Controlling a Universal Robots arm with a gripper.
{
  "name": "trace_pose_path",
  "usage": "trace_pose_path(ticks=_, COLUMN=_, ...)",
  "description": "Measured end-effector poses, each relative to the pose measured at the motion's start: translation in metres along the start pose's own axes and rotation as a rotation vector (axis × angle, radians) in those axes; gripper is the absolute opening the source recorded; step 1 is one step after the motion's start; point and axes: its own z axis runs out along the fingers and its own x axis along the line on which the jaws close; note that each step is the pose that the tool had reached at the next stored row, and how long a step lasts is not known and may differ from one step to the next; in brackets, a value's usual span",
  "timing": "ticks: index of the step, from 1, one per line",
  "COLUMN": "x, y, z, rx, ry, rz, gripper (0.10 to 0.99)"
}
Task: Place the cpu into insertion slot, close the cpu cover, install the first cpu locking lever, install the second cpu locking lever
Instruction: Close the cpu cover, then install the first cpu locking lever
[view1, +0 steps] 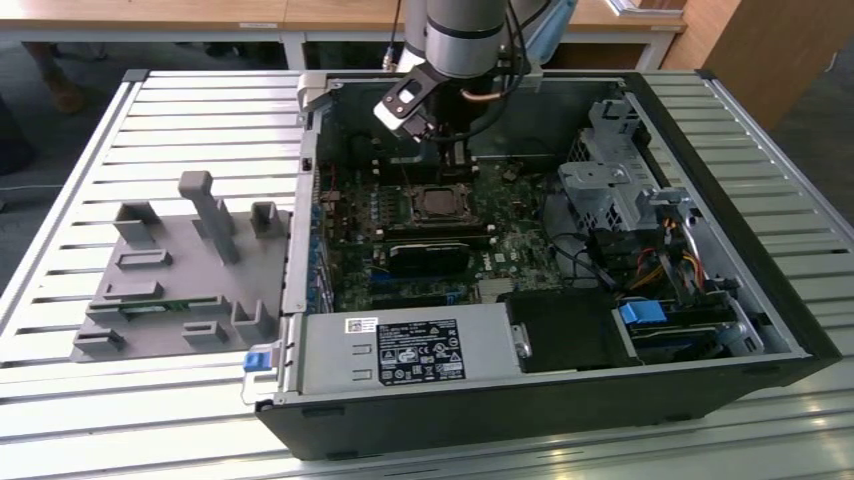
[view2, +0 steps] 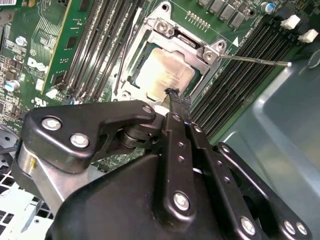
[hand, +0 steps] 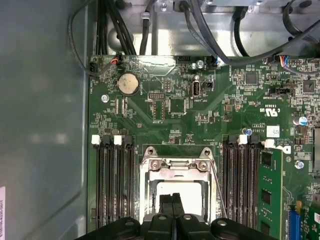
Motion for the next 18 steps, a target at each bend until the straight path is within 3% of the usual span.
trace_pose_path(ticks=11, x=0.0, y=-0.0003, z=-0.0051, rx=0.0, ry=-0.0005, rz=0.0, gripper=0.118)
trace_pose_path(ticks=18, x=0.0002, y=0.0001, z=-0.0194, rx=0.0, ry=-0.0024, rz=0.0, gripper=0.118)
